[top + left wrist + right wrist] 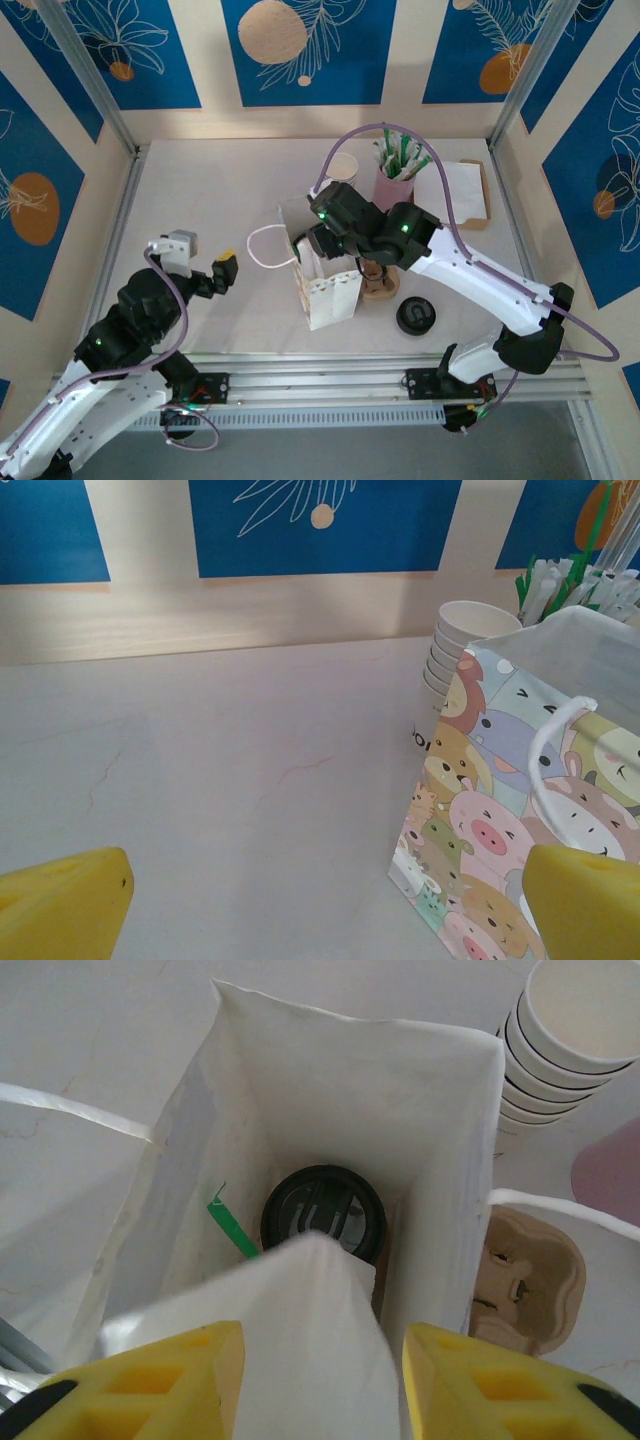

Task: Pack the takeout coffee

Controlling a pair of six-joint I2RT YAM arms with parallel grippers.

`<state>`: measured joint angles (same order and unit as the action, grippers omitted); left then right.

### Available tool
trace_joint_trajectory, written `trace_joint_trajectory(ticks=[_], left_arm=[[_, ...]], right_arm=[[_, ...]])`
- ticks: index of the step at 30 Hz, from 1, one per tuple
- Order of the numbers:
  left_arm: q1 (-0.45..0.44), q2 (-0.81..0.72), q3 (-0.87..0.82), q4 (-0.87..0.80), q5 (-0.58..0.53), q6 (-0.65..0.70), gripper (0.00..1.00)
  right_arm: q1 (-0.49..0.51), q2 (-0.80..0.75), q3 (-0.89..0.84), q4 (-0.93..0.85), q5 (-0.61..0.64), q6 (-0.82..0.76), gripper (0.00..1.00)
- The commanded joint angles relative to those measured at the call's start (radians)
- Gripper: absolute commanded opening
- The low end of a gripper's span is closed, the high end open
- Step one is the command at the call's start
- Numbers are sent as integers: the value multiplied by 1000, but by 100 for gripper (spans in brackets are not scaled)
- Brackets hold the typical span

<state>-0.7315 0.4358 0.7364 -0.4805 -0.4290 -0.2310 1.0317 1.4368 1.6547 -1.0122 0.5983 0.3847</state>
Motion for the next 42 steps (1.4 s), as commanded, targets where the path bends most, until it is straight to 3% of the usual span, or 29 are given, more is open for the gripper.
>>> trace_joint_trajectory(ticks=[1,9,16,23,32,36,42], left_arm=[[-8,4,-5,1,-24,-22,100],[-9,17,27,-25,-41,-25,100],[-8,21,101,-30,-36,-23,100],[-9,41,138,32,-31,60,100],[-9,65,109,135,-205,139,100],[-9,49,50,215,-285,163,100],[-9,53,-49,317,-356,216,100]], right_arm=[[0,-22,24,1,-5,-4,46],[16,-65,11,36,29,-23,45],[52,-219,-85,225,76,-126,47],[33,-465,-295,520,115,-268,64],[-119,-737,-551,714,160,-289,99],[-248,-836,-689,816,144,-271,100],[-477,-894,-841,829,86,-207,100]])
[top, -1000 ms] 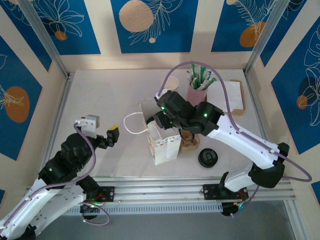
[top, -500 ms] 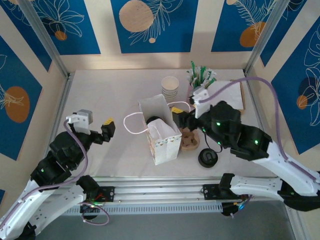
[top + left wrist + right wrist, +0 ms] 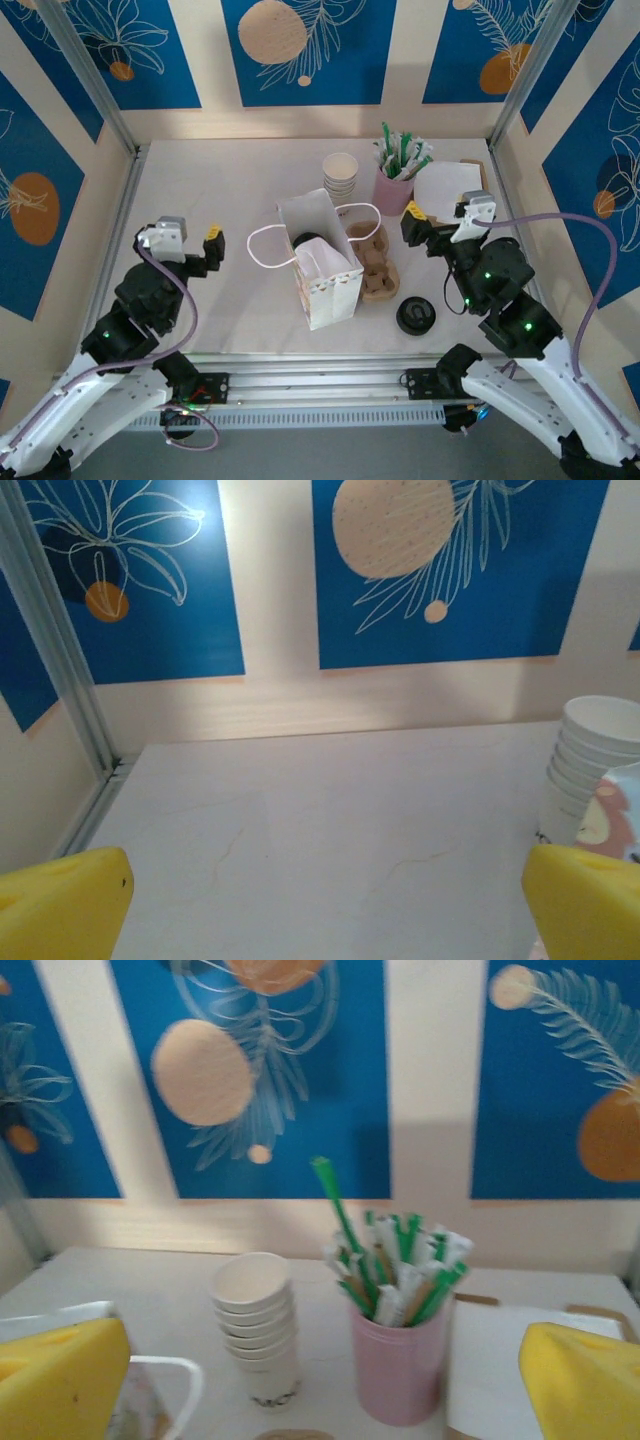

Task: Pack the takeout coffee

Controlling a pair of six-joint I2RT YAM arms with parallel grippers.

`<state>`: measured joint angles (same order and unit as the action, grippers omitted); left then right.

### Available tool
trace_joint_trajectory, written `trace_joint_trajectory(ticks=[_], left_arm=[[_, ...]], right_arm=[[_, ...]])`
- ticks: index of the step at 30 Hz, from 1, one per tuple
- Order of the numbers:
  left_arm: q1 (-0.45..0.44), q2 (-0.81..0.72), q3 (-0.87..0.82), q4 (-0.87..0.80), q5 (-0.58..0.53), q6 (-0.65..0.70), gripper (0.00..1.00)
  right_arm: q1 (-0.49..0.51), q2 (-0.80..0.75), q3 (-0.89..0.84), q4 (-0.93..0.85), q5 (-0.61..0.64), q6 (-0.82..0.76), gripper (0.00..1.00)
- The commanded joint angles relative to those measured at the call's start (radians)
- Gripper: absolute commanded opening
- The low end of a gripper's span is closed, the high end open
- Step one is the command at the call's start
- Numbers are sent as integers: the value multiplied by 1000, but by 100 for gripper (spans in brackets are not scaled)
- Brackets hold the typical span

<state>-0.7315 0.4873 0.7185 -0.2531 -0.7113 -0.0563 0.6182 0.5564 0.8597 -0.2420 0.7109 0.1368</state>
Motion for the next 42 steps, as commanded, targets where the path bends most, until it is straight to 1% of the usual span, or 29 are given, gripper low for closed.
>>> trace_joint_trajectory(ticks=[1,4,8,10,13,15,17,22,24,26,28,30,35,36,38,40,42], left_arm=[[-8,11,-45,107,-81,47,100],[-7,43,-92,167,-116,73,100],[1,83,-145,252,-197,86,100],[9,99,-176,308,-226,82,100],[25,125,-241,419,-217,93,100],[41,154,-273,475,-217,97,100],[66,195,-288,496,-229,87,100],[155,290,-328,563,-204,39,100],[207,317,-345,578,-204,-22,100],[269,341,-360,579,-179,-99,100],[309,364,-367,573,-197,-174,100],[327,388,-372,582,-210,-208,100],[334,528,-376,718,-278,-123,100],[335,558,-362,730,-314,-120,100],[340,597,-343,744,-314,-83,100],[343,650,-346,829,-311,-27,100],[347,704,-347,886,-311,1,100]], right_arm=[[-102,-13,-69,59,-59,47,100],[-203,-8,-135,75,-136,81,100],[-308,-4,-214,126,-181,113,99],[-358,6,-257,159,-224,110,99],[-416,34,-301,189,-280,110,99],[-440,57,-316,192,-287,111,99],[-451,79,-336,218,-294,86,99],[-465,106,-421,360,-286,40,99],[-471,122,-445,402,-280,44,99],[-471,147,-456,424,-244,54,99],[-473,167,-467,453,-202,71,99],[-474,181,-485,500,-190,62,99],[-480,234,-518,592,-184,20,99],[-484,252,-517,598,-188,18,99],[-486,286,-516,613,-191,18,99],[-486,324,-521,657,-197,12,99],[-488,357,-530,708,-195,7,99]])
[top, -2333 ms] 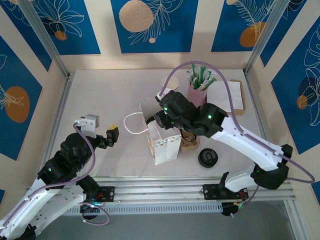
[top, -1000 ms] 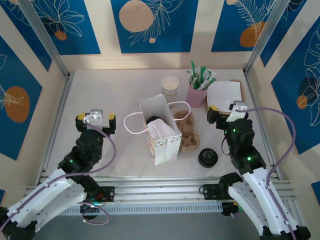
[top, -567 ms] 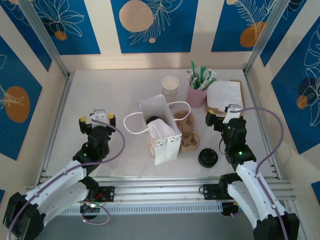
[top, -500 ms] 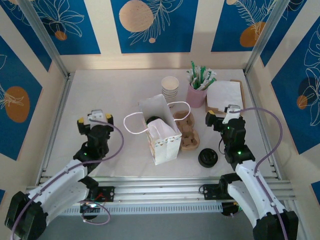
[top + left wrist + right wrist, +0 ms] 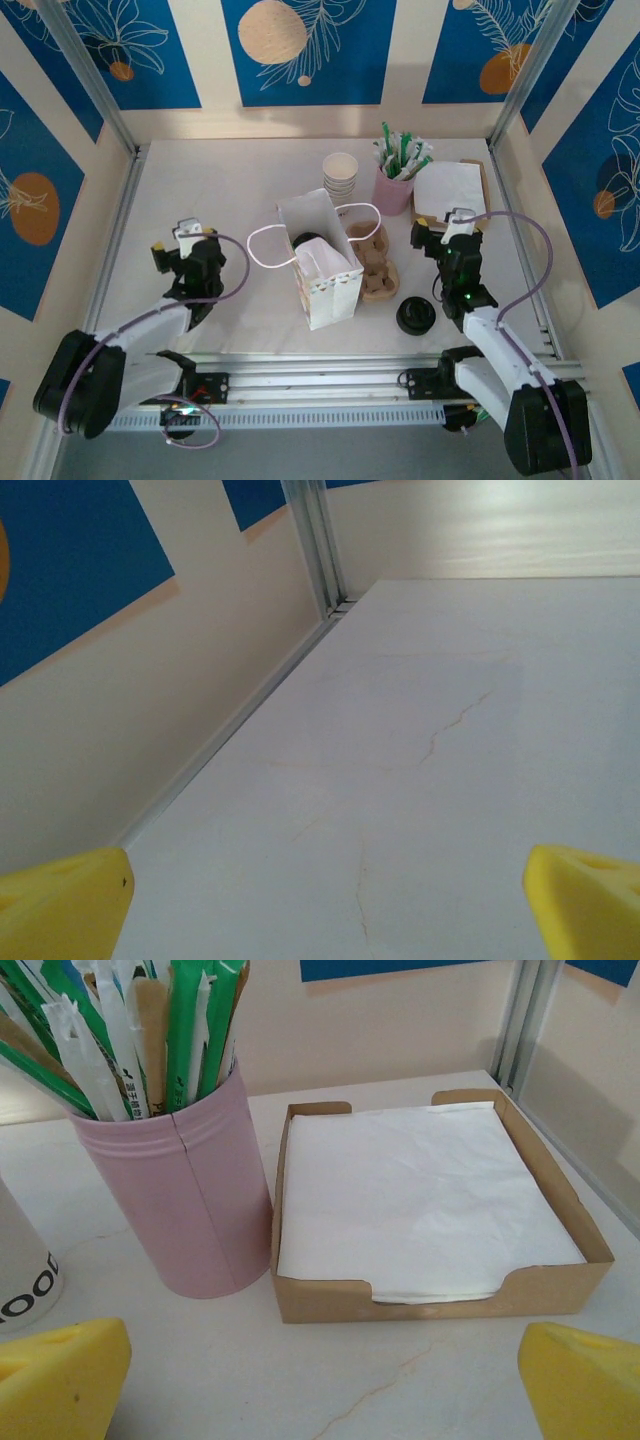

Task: Pack the takeout coffee

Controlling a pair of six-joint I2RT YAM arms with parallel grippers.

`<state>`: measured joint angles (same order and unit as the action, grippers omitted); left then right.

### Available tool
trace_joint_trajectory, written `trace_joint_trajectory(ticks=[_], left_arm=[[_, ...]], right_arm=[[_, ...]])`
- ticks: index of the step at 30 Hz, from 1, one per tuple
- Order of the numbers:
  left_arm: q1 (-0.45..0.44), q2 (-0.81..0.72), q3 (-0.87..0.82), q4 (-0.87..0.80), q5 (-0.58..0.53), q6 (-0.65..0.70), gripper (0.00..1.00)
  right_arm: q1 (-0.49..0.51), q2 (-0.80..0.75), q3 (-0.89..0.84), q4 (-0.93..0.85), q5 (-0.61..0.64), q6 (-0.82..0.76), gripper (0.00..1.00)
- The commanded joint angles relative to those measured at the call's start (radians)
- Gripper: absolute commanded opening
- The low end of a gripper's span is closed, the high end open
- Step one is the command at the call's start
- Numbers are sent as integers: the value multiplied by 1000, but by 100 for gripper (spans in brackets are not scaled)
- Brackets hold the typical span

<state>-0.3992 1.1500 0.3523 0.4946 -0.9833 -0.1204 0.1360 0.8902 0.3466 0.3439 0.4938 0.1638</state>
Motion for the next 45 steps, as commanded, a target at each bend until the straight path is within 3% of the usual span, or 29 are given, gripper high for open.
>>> trace_joint_trajectory(ticks=[1,5,8,13,14,18,24,33,45], left_arm=[[17,71,23,155,-43,70,100],[19,165,43,195,-61,92,100],[19,245,30,320,-60,150,100],[19,460,-40,888,-64,373,100],[19,496,-39,909,-74,363,100],[-1,521,-23,908,7,429,100],[-1,518,-28,912,21,426,100],[12,488,-87,912,210,411,100],[38,463,-127,912,357,391,100]], right_arm=[[-8,41,-18,146,24,-29,99],[-15,101,-6,170,11,-51,99],[-22,138,-12,216,-18,-63,99],[-41,179,-14,252,-53,-61,99],[-45,190,-15,262,-59,-55,99],[-49,251,-18,307,-83,-47,99],[-45,346,-9,370,-99,-39,99],[-16,482,2,466,-101,-84,99],[-12,564,18,520,-166,-130,99]])
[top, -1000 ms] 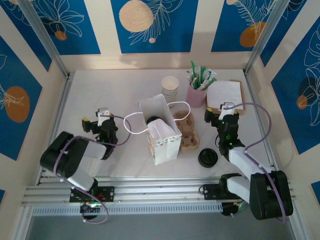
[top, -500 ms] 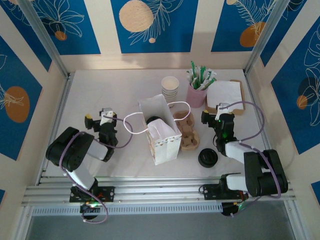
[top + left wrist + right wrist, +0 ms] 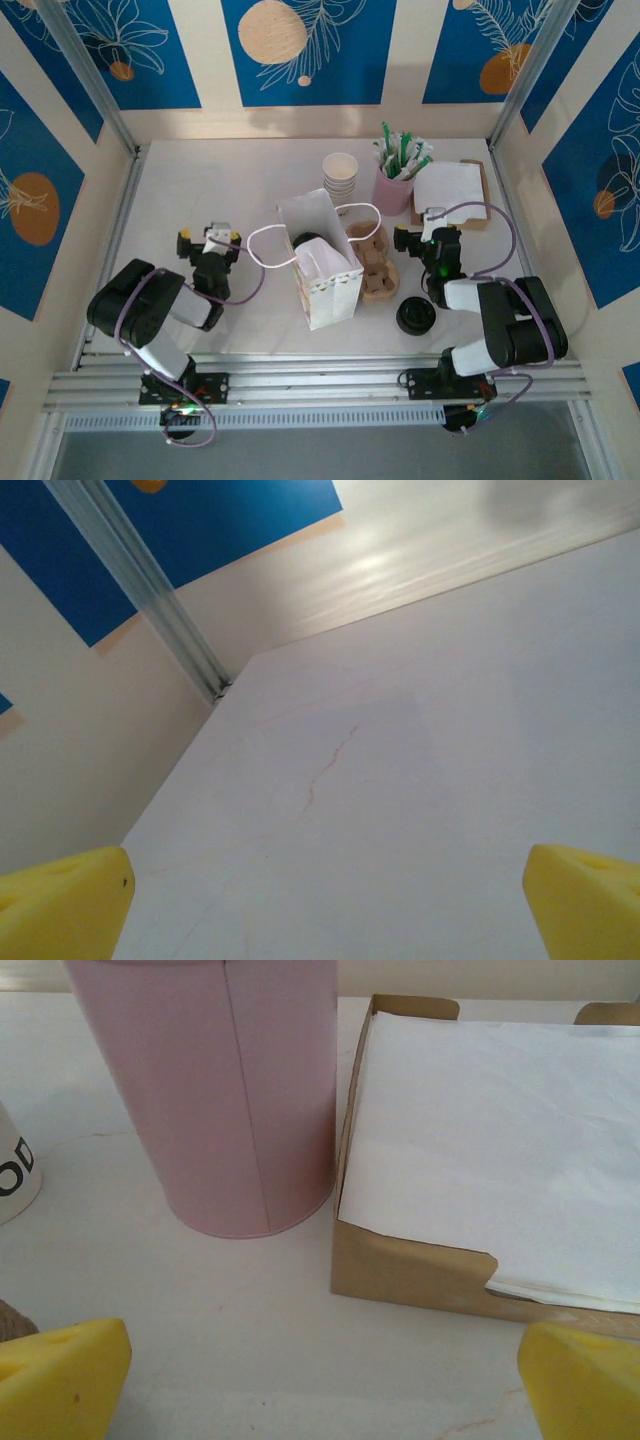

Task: Pack the takeout coffee

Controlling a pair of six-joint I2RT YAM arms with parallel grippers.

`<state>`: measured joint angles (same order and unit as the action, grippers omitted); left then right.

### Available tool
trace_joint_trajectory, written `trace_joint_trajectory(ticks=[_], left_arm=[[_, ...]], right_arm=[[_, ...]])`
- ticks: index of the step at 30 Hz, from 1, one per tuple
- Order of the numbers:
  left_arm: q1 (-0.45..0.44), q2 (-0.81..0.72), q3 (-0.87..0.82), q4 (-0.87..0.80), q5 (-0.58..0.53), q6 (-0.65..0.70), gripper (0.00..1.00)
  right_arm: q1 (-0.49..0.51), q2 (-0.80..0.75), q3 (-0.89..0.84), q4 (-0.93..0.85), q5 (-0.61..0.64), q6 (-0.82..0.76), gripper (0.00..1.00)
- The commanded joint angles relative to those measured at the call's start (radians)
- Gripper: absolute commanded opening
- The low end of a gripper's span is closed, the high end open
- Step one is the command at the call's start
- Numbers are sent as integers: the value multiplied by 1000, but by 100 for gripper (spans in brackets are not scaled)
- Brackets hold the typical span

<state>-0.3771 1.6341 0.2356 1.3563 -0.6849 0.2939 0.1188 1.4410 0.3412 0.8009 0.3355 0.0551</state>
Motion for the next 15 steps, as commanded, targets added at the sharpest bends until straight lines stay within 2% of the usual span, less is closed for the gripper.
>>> trace_joint_trajectory(ticks=[1,6,8,10,11,15], left_arm=[[17,-23,-14,50,71,-23,100],[31,-31,-23,44,120,-35,100],[42,-41,-25,28,142,-46,100],[57,-49,-29,15,174,-59,100],[64,-53,-30,7,188,-65,100],[92,-63,-38,-3,252,-87,100]], right_arm=[[3,15,24,63,-10,-21,99],[-38,32,28,65,-69,12,99],[-74,95,32,119,-104,46,99],[-86,71,60,18,-113,59,99],[-90,88,55,62,-124,58,99],[-94,81,62,29,-133,61,99]])
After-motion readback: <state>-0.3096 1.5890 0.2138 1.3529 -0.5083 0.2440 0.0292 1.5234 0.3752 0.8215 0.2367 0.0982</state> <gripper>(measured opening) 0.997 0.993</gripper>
